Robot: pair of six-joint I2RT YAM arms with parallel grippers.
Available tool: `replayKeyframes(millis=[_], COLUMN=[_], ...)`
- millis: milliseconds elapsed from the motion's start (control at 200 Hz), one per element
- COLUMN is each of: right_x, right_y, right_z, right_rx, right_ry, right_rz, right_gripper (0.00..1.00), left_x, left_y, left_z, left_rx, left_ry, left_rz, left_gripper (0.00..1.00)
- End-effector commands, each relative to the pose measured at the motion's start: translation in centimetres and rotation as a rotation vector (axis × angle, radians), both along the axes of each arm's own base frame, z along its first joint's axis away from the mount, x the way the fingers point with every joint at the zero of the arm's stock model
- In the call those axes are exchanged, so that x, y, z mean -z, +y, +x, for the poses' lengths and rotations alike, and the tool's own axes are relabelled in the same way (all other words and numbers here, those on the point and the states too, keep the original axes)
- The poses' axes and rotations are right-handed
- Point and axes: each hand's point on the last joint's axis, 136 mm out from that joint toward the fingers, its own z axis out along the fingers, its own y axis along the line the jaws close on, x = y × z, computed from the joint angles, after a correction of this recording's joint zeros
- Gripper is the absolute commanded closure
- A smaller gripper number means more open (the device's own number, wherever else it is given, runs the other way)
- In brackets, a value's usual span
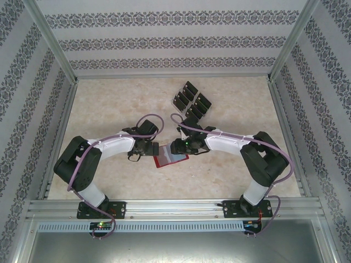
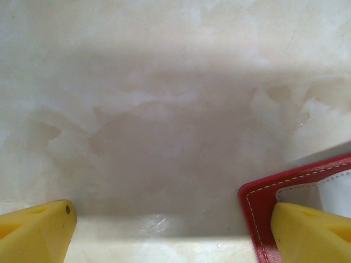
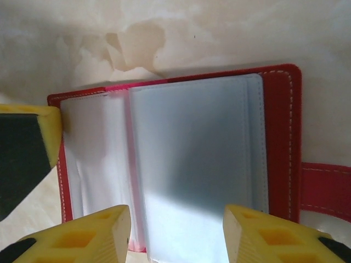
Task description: Put the credit cards into the card holder
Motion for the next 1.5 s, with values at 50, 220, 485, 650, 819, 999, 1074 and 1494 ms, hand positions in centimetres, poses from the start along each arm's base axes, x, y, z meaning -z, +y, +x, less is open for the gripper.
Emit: replayKeyframes(millis=[50, 220, 485, 650, 819, 999, 1074, 1494], right_x=[0.8, 0.9, 0.6, 0.2, -0.7, -0.5, -0.2, 0.7], right_y=[1.3, 2.3, 4.5, 5.6, 6.7, 7.3, 7.4, 7.2], right_z=[-0.7, -1.2, -1.7, -1.9, -2.3, -2.6, -2.7, -3.1], right_rx=[-0.024, -0.04, -0.07, -0.089, -0.122, -0.139, -0.138, -0.155], right_ry=[0.029, 0.042, 0.063, 0.07, 0.065, 0.069, 0.075, 0.059], right_rz=[0.015, 0.029, 0.102, 0.14, 0.178, 0.177, 0.172, 0.16], right_gripper=[0.51, 0.51, 0.51, 0.51, 0.51, 0.51, 0.51, 0.51], left_x=[1.5, 1.9, 2.3, 2.4, 2.7, 2.8, 2.8, 0.5], left_y=[0.2, 0.1, -0.1, -0.1, -0.2, -0.2, -0.2, -1.0], left_z=[-0.6, -0.8, -1.1, -1.2, -1.4, -1.5, -1.5, -0.3], left_rx=[0.009, 0.008, 0.007, 0.005, 0.003, -0.002, -0.003, -0.052], left_ry=[0.015, 0.021, 0.025, 0.024, 0.028, 0.027, 0.024, -0.048], left_rz=[0.023, 0.017, 0.011, 0.005, -0.002, -0.007, -0.011, -0.103], left_gripper=[0.08, 0.08, 0.08, 0.08, 0.09, 0.09, 0.09, 0.08])
